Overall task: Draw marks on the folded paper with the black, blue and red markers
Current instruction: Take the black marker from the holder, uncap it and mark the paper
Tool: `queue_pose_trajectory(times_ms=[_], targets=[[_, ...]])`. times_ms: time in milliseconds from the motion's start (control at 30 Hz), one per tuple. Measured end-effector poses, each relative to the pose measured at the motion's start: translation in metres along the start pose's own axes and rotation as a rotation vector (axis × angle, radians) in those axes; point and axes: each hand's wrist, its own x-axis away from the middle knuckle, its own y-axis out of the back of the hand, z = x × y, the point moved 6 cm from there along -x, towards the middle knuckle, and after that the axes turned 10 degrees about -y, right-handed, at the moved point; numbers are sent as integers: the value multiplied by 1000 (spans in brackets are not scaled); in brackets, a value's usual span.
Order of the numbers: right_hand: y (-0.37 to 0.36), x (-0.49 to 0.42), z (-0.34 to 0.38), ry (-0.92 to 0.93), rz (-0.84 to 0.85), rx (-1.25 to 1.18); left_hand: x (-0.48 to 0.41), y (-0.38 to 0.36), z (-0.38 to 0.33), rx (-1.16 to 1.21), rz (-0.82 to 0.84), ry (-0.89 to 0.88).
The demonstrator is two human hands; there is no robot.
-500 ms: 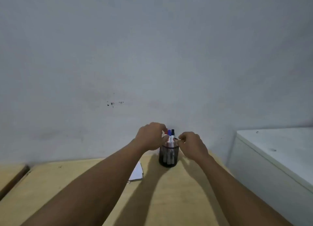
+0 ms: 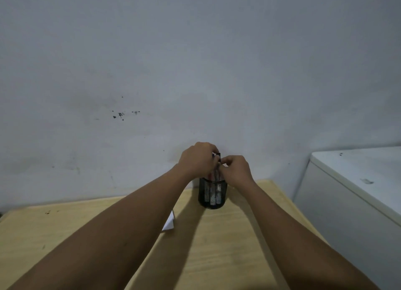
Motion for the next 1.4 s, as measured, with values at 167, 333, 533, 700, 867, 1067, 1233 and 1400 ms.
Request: queue_pose_trajectory(times_ms=[167,333,533,700,867,1067,1233,1400], targets=[[22,23,19,5,7,-61,4,25,-7,161,-71,38],[54,60,69,143,0,-99,20,83,-33,315,-179,-8],[72,119,120,281,65,-199,65,166,-53,440,-293,-15],[62,173,154,379,126,-246,116,209,-48,454,-354,44],[35,214,174,388,187,-264,164,232,-25,398,-445,132],[2,234,182,377,125,-213,192,233,6,360,-506,234],[-34,236,159,346,167,-188,195,220,33,394,-537,286],[-63,223,121,287,278,-275,217,176,84,305,-435,340]])
